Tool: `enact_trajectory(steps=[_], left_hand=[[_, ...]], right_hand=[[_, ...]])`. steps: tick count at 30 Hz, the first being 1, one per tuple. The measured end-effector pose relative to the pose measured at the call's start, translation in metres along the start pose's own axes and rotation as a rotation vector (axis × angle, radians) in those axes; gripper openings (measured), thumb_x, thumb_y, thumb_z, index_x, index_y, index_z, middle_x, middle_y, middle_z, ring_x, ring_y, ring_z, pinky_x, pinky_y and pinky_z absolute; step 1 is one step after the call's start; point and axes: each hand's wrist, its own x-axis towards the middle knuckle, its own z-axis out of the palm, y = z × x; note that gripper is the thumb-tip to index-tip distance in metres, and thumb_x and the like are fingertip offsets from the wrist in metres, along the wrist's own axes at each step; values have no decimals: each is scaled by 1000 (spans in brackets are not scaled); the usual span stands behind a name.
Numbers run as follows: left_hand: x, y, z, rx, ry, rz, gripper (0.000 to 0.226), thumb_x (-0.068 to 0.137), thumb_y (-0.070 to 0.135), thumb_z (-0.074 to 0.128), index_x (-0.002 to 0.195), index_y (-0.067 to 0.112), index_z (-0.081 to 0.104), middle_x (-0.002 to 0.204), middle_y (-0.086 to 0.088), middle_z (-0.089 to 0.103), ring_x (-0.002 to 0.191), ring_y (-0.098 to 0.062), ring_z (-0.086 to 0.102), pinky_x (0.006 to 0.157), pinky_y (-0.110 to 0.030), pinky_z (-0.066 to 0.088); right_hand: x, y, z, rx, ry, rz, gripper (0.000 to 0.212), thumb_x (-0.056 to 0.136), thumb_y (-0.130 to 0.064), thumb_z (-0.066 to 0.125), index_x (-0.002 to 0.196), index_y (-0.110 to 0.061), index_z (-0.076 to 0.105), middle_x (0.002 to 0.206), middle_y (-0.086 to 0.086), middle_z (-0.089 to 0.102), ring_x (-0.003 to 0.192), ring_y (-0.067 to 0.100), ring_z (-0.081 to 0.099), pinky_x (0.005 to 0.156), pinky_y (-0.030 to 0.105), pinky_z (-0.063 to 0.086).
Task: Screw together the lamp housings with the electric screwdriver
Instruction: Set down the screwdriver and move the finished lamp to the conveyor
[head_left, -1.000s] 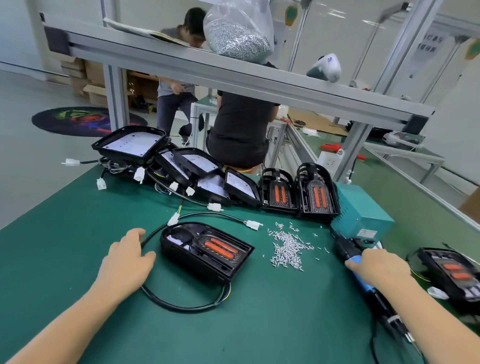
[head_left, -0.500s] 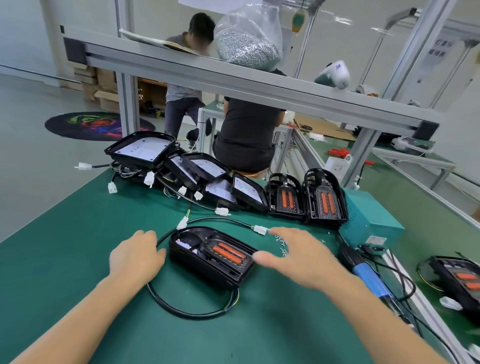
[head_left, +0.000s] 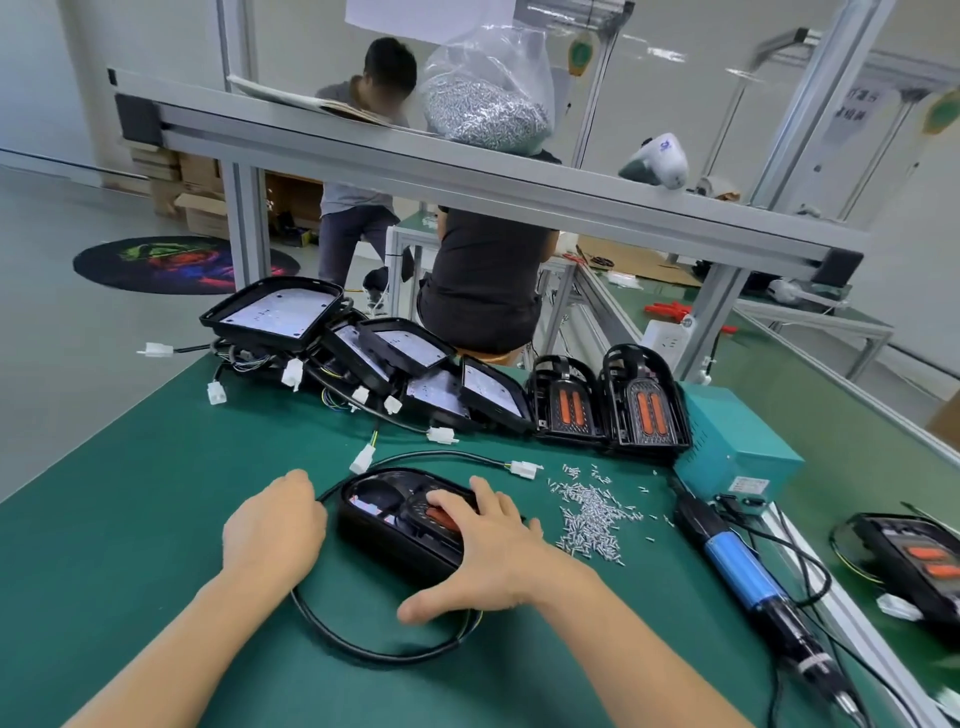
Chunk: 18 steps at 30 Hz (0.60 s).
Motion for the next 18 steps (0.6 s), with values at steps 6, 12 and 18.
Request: enact_trajectory(steps=[6, 12, 18], left_hand=[[-9, -2, 8, -551, 27, 61, 22, 94, 6, 39, 111, 17, 49, 79, -4, 63, 71, -29, 60, 69, -36, 47], [-10, 11, 5, -928, 93, 64, 35, 97, 2, 38, 118, 22, 57, 79, 0, 61, 63, -17, 52, 59, -29, 47], [-11, 49, -8, -1251, 106, 85, 36, 98, 1, 40, 111, 27, 61, 70, 1, 53, 72, -12, 49, 68, -25, 39]], right_hand=[[0, 6, -17, 106, -69, 35, 121, 57, -64, 78, 149, -49, 2, 163, -7, -9, 150, 20, -3, 119, 55, 8], [-6, 24, -18, 593, 69, -49, 93, 51, -44, 77, 138, -45, 44, 135, -12, 50, 122, 10, 51, 105, 28, 40], [-22, 51, -14, 1111, 158, -91, 76, 47, -42, 74, 121, -43, 61, 102, -18, 65, 76, 4, 58, 70, 24, 35]])
